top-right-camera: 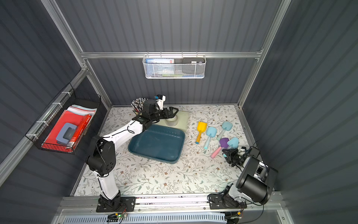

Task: Take the shovel out of the storage box
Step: Place the shovel at the center of the board.

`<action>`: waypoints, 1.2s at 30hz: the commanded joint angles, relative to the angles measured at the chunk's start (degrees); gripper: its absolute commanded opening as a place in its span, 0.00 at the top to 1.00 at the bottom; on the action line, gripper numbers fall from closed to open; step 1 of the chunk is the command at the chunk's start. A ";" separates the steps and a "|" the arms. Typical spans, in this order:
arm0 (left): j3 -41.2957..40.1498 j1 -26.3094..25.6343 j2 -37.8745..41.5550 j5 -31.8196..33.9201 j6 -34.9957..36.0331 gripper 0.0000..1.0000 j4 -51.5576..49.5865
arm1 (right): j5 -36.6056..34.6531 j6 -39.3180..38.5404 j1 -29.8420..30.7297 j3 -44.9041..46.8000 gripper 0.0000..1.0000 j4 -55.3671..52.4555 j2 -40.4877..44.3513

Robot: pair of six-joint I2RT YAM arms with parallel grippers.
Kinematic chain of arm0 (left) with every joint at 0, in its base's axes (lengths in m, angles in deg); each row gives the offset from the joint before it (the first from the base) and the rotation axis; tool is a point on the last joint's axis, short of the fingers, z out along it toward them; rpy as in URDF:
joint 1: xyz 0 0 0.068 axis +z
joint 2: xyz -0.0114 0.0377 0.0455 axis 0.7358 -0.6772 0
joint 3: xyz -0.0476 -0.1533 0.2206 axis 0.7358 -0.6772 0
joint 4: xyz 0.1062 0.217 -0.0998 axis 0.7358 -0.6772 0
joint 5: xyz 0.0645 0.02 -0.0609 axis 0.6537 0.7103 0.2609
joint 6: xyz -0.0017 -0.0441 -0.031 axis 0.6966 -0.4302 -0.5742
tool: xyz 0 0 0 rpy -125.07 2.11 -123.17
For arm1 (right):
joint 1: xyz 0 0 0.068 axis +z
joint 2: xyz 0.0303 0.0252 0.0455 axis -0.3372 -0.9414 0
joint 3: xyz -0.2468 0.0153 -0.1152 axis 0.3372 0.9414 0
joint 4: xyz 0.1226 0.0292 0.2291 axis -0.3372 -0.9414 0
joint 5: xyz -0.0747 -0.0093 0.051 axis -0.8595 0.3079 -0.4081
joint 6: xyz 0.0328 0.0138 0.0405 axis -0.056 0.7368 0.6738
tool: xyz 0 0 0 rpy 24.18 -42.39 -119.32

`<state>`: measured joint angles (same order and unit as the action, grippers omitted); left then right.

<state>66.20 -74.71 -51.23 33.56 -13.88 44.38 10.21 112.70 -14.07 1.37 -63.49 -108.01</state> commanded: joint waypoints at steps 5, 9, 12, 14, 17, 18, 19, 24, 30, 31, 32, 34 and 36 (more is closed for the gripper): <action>-1.15 -0.11 -0.96 -0.80 -0.52 0.01 0.64 | -0.92 -1.03 -0.22 0.41 0.50 -1.71 -0.62; -1.01 -0.17 -0.78 -0.49 -0.35 0.01 0.43 | -2.80 -1.60 -0.21 -1.04 0.41 -6.20 2.06; 0.17 -0.12 -0.44 1.21 0.82 0.01 -1.25 | -7.83 -3.36 -0.23 -3.88 0.08 -14.12 6.58; 0.99 -0.13 -0.34 2.75 1.81 0.01 -2.33 | -12.53 -5.21 -0.19 -6.72 0.01 -20.33 9.59; 2.57 -0.09 -0.52 4.87 2.56 0.01 -4.28 | -19.52 -6.76 -0.21 -11.17 0.01 -29.32 12.12; 3.48 -0.07 -0.52 7.60 3.36 0.01 -5.51 | -21.41 -7.01 -0.15 -12.55 0.01 -32.05 14.76; 4.19 -0.09 -0.26 9.66 3.94 0.01 -6.42 | -22.79 -7.08 -0.15 -13.51 0.01 -33.73 15.81; 4.54 0.17 5.68 28.58 7.51 0.01 -7.52 | -27.08 -5.14 0.16 -20.99 0.01 -37.99 22.21; -2.10 0.63 16.43 47.30 20.41 0.01 0.42 | -29.25 -3.87 4.19 -31.91 0.01 -32.26 23.94; -4.51 0.93 18.33 48.68 22.87 0.01 3.29 | -30.20 -3.36 4.82 -32.23 0.01 -29.67 24.31; -7.79 1.29 20.72 49.40 25.90 0.00 6.87 | -31.50 -2.65 5.56 -32.43 0.01 -27.02 24.76; -12.31 2.95 24.32 48.94 28.77 0.01 12.15 | -33.49 -1.55 6.75 -31.63 0.01 -20.54 26.00; -16.71 8.01 26.89 43.43 26.68 0.00 13.48 | -36.03 -1.18 8.78 -29.26 0.01 -12.23 27.26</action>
<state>54.14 -71.39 -26.77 76.29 8.15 51.52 -20.87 110.12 -7.06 -29.73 -87.03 -81.89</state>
